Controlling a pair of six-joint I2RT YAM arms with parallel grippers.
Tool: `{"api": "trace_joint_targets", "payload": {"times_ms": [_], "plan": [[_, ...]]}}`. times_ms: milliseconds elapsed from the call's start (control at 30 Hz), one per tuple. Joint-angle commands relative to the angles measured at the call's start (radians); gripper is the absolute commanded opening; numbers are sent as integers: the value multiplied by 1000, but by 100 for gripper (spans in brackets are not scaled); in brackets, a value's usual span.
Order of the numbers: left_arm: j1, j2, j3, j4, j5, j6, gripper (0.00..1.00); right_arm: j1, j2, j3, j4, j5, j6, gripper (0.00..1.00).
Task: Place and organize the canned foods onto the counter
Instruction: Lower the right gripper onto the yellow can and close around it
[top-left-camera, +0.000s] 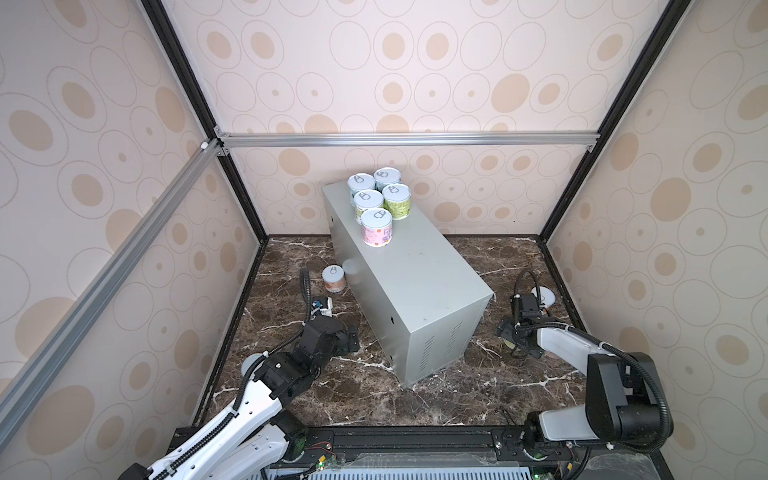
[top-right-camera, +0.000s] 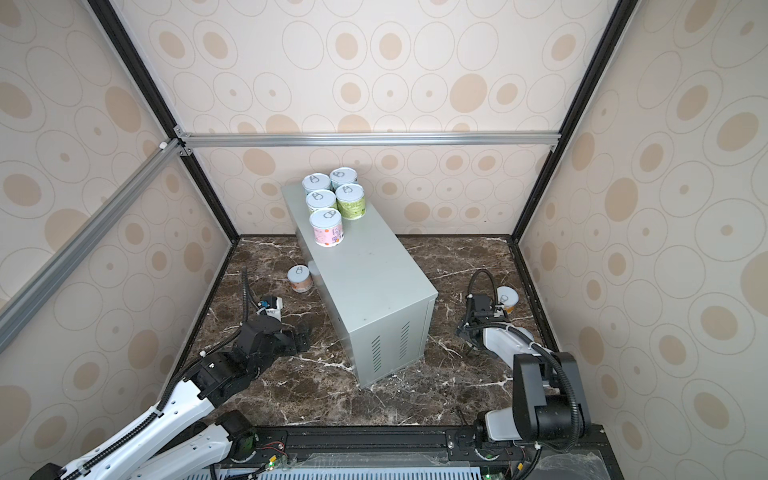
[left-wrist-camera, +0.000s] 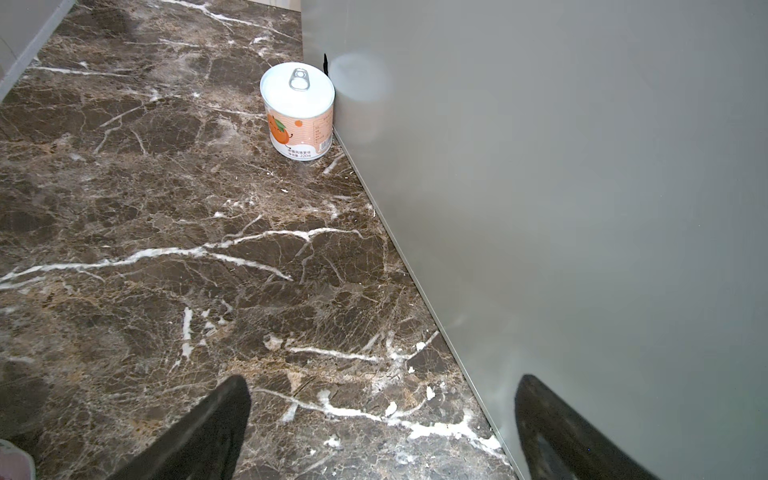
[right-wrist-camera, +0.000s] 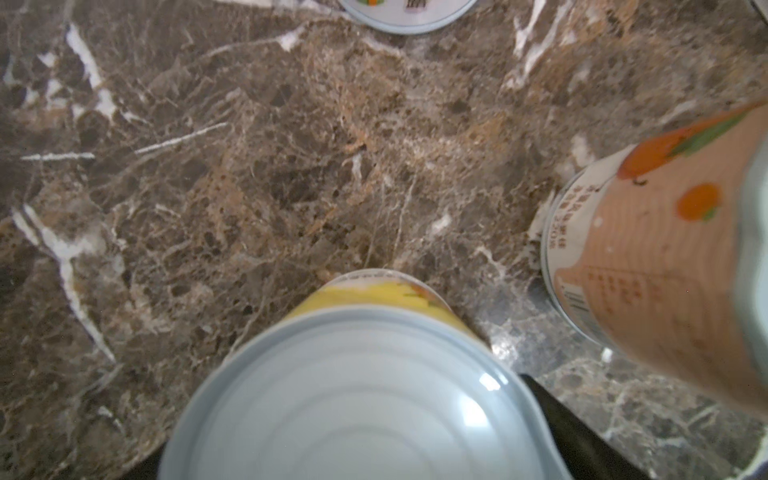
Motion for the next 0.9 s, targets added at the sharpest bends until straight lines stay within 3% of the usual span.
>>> {"api": "trace_joint_targets", "payload": {"times_ms": [0, 267, 500, 867], "plan": [[6, -12, -4, 3, -13, -17, 99, -6, 38, 34, 3, 4, 27, 96], [7, -4, -6, 7, -12, -16, 99, -16, 69, 63, -13, -11, 28, 90], [6, -4, -4, 6, -10, -16, 99, -15, 50, 42, 17, -56, -6, 65], [7, 1, 1, 1, -7, -16, 99, -16, -100, 41, -65, -71, -103, 65]]}}
